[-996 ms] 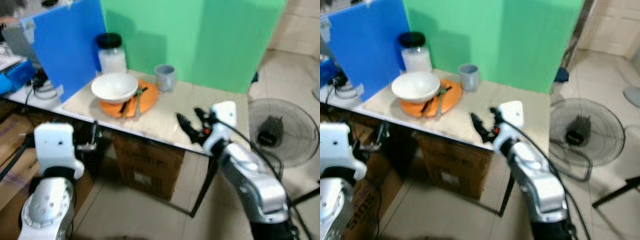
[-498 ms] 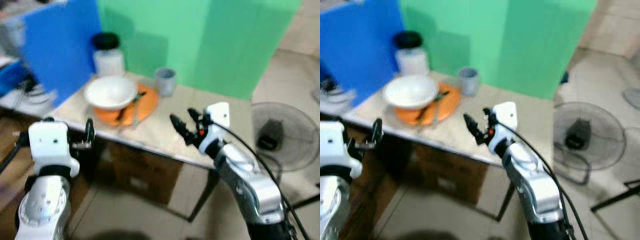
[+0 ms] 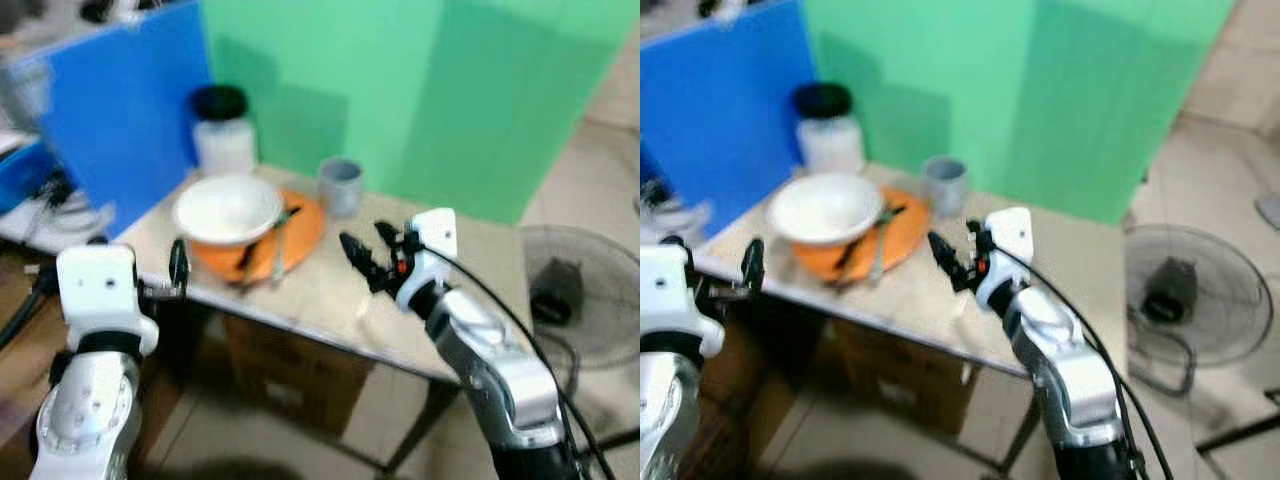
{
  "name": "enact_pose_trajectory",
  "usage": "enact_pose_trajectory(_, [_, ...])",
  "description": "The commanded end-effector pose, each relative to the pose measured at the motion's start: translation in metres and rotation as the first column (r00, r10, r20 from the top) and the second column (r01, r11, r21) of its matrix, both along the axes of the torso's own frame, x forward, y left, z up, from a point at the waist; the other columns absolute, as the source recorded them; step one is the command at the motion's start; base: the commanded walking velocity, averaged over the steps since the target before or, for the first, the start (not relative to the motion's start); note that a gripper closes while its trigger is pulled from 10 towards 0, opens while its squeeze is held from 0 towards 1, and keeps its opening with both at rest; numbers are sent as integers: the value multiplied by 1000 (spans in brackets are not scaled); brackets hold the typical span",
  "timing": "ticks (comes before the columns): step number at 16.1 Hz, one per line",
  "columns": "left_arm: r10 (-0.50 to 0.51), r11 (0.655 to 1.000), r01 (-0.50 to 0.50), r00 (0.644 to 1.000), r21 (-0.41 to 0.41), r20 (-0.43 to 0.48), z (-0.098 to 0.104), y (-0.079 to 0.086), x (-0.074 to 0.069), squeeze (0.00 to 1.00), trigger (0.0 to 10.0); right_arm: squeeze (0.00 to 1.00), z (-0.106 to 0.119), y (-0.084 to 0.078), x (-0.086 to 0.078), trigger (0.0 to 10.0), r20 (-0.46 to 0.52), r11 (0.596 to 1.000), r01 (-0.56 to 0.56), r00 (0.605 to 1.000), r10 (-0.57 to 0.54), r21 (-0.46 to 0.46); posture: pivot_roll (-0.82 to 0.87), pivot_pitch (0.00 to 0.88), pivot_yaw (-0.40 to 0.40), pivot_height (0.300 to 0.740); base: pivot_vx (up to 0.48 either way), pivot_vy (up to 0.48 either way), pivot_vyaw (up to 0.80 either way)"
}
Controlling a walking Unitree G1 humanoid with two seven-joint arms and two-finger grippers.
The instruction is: Setting the table
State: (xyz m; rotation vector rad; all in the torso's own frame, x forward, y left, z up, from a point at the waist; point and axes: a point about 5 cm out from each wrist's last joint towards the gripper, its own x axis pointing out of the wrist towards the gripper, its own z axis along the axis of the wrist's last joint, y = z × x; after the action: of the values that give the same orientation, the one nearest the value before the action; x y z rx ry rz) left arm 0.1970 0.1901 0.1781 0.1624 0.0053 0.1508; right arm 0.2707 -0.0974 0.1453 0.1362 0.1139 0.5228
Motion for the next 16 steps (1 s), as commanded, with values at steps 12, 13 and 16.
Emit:
enact_pose_trajectory(12, [-229,973,229,973,5,-43,-2,-15,-4,0,10000,1000,-3,14,24,10000,-28,1000,20,999,-20,-14,2,46,-13,740,177,0,0])
enact_pose_trajectory(13, [-255,967,255,966,0,-52,-2,-17,-4,0,10000,1000,-4,16,26,10000,-29,1000,18,999,-18,-17,5,46,-15,740,0,0,0])
enact_pose_trajectory(16, [-433,901,432,895,-35,-105,-7,-28,-3,0,10000,1000,-10,34,34,10000,-31,998,-20,999,18,-59,4,47,-20,740,0,0,0])
